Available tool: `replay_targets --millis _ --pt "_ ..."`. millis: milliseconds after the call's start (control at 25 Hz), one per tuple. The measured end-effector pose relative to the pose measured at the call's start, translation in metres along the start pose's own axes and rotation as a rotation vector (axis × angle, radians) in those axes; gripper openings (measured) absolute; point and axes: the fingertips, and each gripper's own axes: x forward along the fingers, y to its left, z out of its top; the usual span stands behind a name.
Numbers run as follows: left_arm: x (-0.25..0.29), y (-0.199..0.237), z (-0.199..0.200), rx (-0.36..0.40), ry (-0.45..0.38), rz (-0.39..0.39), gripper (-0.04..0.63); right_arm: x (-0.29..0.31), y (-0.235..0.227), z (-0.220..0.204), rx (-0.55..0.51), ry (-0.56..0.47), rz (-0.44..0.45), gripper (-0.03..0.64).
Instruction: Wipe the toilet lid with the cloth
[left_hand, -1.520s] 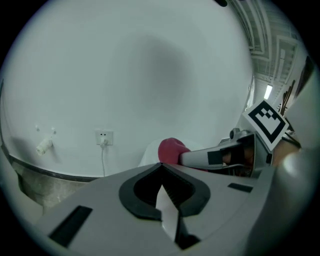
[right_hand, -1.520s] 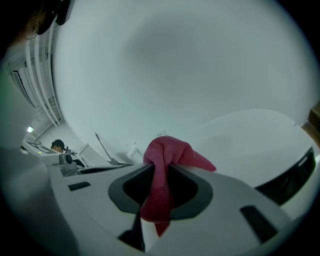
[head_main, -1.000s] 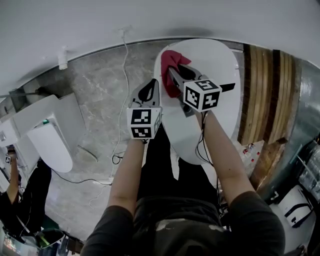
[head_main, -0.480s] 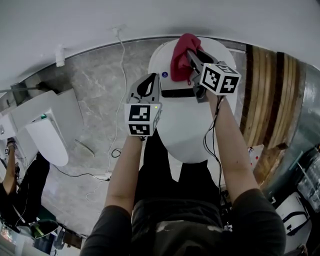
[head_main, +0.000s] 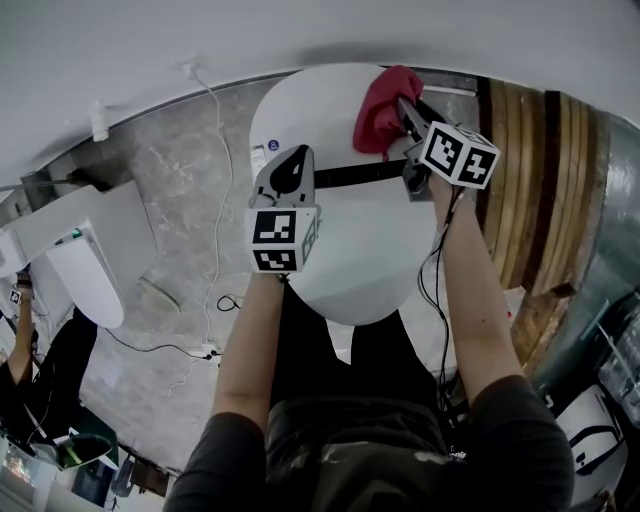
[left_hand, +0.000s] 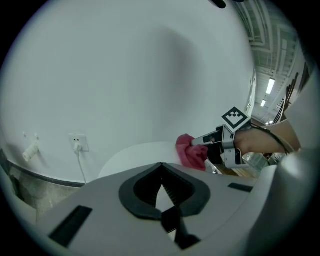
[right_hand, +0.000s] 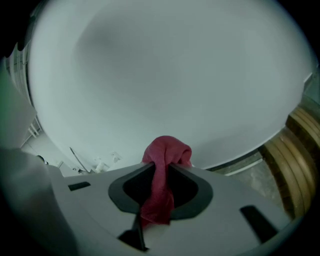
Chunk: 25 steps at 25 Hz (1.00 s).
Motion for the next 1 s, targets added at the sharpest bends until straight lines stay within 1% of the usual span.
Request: replay_targets --millis 160,320,400,480,560,720,840,1000 --pt "0.004 -0.029 -0.005 0.004 -0.007 0.005 0.008 -0.028 -0.033 -0.003 0.021 -0.015 -0.031 0.075" --pt "0.000 -0.052 -0.012 -0.008 -0.019 0.021 0.008 -0.050 -0.061 -0.014 0.040 -0.001 -0.053 0.077" --pt "-0.006 -0.058 -0.014 -0.021 -0.027 0.033 0.008 -0.058 -0.063 -0.019 0.030 0.012 -0.034 0.077" --pt "-0.014 -0.057 -0.016 -0.029 -0.033 0.047 0.008 -0.064 -0.055 -0.025 0.023 0.017 0.028 0.077" --pt "-0.022 -0.051 -0.017 -0.025 -0.039 0.058 0.008 -0.070 -0.036 -0.025 0.007 0.004 0.089 0.077" --pt "-0.040 -0.029 -0.014 -0.029 -0.051 0.068 0.008 -0.073 0.015 -0.036 -0.044 0.012 0.135 0.077" --pt "-0.055 -0.009 -0.012 -0.030 -0.055 0.064 0.008 -0.064 0.071 -0.051 -0.061 0.025 0.193 0.077" --pt "-0.076 0.022 -0.015 -0.037 -0.047 0.052 0.008 -0.041 0.152 -0.082 -0.084 0.074 0.279 0.077"
